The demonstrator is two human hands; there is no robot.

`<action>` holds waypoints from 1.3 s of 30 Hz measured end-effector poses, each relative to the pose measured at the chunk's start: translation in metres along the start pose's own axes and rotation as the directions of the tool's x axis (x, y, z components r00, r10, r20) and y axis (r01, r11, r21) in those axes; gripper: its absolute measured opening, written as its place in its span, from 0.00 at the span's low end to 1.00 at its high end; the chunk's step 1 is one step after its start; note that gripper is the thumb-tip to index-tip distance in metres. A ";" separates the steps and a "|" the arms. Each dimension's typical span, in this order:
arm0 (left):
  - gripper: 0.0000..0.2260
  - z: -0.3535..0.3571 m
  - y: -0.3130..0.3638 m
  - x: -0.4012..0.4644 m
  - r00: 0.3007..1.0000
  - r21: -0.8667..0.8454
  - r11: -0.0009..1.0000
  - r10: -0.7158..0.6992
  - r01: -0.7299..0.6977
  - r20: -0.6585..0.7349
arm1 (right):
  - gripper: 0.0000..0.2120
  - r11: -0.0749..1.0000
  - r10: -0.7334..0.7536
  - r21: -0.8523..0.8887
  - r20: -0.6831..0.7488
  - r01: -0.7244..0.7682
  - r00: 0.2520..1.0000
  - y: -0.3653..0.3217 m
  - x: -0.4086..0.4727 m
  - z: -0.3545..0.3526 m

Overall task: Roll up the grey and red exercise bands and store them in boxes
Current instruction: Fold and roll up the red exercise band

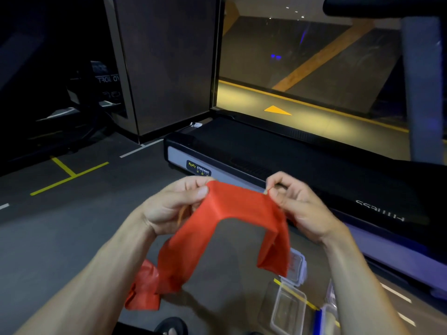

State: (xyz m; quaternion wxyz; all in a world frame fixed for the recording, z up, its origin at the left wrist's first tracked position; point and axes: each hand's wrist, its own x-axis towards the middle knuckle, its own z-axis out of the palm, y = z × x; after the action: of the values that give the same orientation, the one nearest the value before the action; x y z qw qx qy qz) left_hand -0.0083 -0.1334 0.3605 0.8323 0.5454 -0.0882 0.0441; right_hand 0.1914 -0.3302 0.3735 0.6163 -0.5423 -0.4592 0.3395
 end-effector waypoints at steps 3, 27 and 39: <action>0.16 0.009 -0.001 0.005 0.998 -0.080 0.995 0.060 -0.059 0.015 | 0.05 1.000 0.012 -0.019 0.087 -0.011 0.996 0.003 0.000 0.010; 0.10 -0.002 -0.011 0.008 0.953 0.361 0.882 -0.288 0.302 -0.095 | 0.05 0.933 0.065 -0.360 0.245 0.028 0.967 -0.003 0.009 0.046; 0.07 -0.004 -0.010 0.008 0.969 0.556 0.793 -0.194 0.248 -0.155 | 0.16 0.913 -0.080 0.402 -0.010 0.077 0.997 -0.015 0.007 0.024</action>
State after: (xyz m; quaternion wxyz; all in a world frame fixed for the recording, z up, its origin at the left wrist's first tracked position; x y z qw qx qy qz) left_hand 0.0014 -0.1338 0.3515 0.6331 0.7735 0.0309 -0.0045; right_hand 0.1706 -0.3177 0.3895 0.7259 -0.3844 -0.4033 0.4035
